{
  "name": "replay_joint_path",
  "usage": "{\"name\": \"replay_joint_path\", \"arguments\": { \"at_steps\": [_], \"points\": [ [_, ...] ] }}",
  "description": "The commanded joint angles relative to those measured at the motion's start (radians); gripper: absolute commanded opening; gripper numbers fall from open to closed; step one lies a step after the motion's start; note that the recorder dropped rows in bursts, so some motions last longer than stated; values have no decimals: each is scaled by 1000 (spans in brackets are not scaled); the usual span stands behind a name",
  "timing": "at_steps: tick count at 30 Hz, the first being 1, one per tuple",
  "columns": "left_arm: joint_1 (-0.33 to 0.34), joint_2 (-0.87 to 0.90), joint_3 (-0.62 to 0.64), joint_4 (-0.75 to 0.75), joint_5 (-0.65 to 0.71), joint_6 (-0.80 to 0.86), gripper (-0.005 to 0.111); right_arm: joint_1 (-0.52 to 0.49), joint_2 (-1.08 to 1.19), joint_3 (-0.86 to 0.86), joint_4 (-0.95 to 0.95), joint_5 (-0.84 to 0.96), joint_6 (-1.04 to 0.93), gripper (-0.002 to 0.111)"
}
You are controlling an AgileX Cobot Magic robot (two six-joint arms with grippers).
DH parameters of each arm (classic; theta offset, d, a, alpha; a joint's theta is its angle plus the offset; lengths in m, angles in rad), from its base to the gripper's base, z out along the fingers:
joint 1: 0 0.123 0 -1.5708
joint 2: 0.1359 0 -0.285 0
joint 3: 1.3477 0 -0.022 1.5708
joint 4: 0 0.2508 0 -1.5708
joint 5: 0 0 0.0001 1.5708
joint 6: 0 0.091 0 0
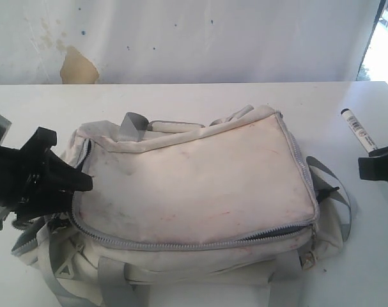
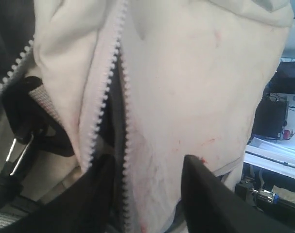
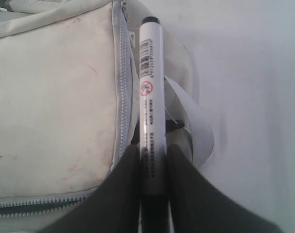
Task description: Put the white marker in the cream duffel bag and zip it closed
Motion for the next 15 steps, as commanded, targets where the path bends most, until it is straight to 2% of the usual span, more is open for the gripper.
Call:
{"name": "replay_joint_path", "arguments": {
  "at_steps": [1,5,10,13,15],
  "points": [
    [-34,42,1,-46,6,11,45,-2,-5,3,8,-17,-4,0],
    [-52,63,1,-140,4,77,40,-2,-5,3,8,-17,-4,0],
    [-50,83,1,-164,7,84,15,-2,-5,3,12,-15,-4,0],
    [-50,83,1,-253,37,140,0,-2,-5,3,17,-15,-4,0],
    [-50,83,1,-358,75,189,0,-2,-5,3,19,-15,-4,0]
  ]
}}
